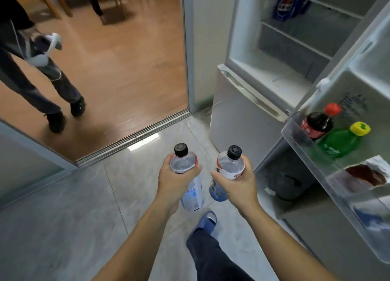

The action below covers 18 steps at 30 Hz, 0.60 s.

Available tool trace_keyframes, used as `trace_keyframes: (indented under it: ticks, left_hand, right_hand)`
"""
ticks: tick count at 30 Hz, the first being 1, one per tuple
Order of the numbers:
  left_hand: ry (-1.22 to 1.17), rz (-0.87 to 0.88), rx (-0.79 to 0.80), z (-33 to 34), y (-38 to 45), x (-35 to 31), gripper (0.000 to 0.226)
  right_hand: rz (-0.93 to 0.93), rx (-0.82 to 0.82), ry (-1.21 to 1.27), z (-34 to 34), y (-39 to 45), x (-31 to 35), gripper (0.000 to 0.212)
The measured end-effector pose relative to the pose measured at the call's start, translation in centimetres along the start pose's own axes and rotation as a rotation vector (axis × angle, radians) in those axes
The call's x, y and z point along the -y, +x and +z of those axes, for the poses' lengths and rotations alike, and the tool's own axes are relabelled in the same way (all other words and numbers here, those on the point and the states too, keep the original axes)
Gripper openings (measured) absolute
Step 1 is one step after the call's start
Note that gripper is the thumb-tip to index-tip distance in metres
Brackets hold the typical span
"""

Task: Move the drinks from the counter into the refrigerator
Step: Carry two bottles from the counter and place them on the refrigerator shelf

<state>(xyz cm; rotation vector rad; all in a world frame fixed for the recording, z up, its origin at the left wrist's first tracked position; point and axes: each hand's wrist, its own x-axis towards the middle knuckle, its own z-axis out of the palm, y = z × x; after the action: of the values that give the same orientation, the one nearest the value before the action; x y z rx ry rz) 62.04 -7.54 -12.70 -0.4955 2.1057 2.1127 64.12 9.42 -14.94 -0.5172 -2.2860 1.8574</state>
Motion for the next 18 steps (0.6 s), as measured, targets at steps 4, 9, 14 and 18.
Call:
trace_keyframes:
  ticks: [4,9,14,18]
  left_hand:
    - [0.035,0.007,0.063,2.4,8.1,-3.1,0.055]
    - [0.049,0.023,0.148,5.9,17.3,-7.5,0.047]
    - [0.057,0.057,0.320,10.4,25.2,-10.8,0.045]
    - [0.041,0.079,0.462,14.8,31.9,-13.5,0.045]
  right_hand:
    - [0.032,-0.052,0.020,1.7,7.4,0.7,0.058]
    - [0.060,-0.157,0.007,1.7,16.0,3.0,0.060]
    - [0.062,-0.301,0.006,0.7,22.7,4.9,0.061]
    - [0.072,-0.422,0.027,0.3,28.3,5.6,0.060]
